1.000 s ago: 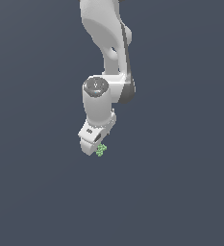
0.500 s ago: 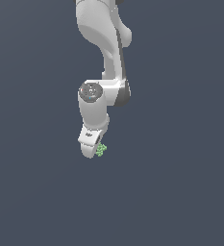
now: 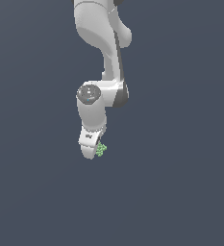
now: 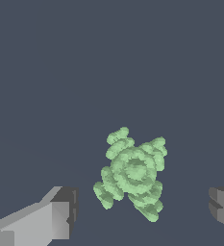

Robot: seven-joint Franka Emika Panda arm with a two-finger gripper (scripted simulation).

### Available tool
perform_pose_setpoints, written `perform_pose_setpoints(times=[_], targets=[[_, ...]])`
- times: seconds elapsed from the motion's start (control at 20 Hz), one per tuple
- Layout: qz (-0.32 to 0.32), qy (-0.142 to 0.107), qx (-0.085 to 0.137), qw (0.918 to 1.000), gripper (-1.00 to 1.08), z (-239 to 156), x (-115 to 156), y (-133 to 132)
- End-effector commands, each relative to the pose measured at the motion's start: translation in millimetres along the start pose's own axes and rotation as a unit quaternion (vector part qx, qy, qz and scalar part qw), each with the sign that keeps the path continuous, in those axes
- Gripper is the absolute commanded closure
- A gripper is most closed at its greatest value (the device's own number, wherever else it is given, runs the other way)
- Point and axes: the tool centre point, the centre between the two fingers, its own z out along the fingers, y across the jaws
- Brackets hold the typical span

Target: Pick up the object and move it to a goal position.

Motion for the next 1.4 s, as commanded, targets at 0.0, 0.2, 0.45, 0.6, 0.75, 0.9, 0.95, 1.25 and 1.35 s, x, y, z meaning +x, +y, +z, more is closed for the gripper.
perform_pose_setpoints(times=[0.0, 0.2, 0.45, 0.6, 0.75, 0.9, 0.95, 1.25, 1.35], targets=[[0.0, 0.0, 0.0, 1.0, -0.92, 0, 0, 0], [0.0, 0.0, 0.0, 1.0, -0.92, 6, 0, 0], [-0.002, 0.0, 0.0, 1.0, -0.92, 30, 0, -1], [-0.002, 0.0, 0.0, 1.0, -0.92, 43, 0, -1], [-0.003, 0.0, 0.0, 1.0, -0.92, 50, 0, -1], [-0.003, 0.0, 0.0, 1.0, 1.08, 50, 0, 0], [-0.003, 0.0, 0.0, 1.0, 1.08, 50, 0, 0], [-0.003, 0.0, 0.0, 1.0, 1.08, 50, 0, 0], [-0.003, 0.0, 0.0, 1.0, 1.08, 50, 0, 0]])
